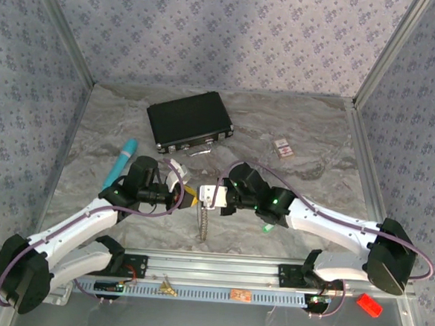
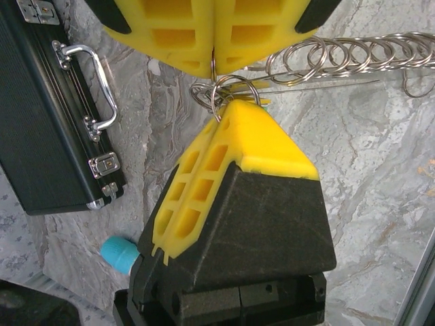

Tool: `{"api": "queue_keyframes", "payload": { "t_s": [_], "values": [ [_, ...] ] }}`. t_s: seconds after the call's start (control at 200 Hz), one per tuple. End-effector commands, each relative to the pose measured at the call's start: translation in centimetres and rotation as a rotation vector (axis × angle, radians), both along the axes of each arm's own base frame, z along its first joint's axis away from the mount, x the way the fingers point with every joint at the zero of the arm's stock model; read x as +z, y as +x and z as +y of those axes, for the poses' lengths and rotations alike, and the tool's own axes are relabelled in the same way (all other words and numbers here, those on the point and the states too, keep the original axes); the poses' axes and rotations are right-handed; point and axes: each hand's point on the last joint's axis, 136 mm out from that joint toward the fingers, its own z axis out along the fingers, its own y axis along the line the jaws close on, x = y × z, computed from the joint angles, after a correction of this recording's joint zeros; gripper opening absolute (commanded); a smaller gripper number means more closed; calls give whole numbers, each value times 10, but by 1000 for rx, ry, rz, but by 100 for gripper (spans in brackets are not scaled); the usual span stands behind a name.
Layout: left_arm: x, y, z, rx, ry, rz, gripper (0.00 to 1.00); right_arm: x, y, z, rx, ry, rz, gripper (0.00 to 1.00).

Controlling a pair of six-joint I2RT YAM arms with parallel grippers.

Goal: Put the keys on the keyring

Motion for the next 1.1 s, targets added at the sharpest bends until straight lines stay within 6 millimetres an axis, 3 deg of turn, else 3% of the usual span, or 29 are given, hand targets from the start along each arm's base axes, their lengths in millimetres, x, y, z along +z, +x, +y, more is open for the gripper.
{"api": "queue_keyframes", "payload": {
  "t_s": [0.0,0.495,0.72,1.094],
  "values": [
    [15,3,-3,-14,-42,-52,0,20,-1,10,29,49,-25,0],
    [22,1,-3,-23,-61,-66,0,18,1,14,15,30,-57,0],
    [19,0,-2,-25,-55,-69,0,26,2,8,9,56,-88,0],
    [19,1,-2,-25,-52,-78,0,13,2,2,23,-5,-127,0]
  ]
}}
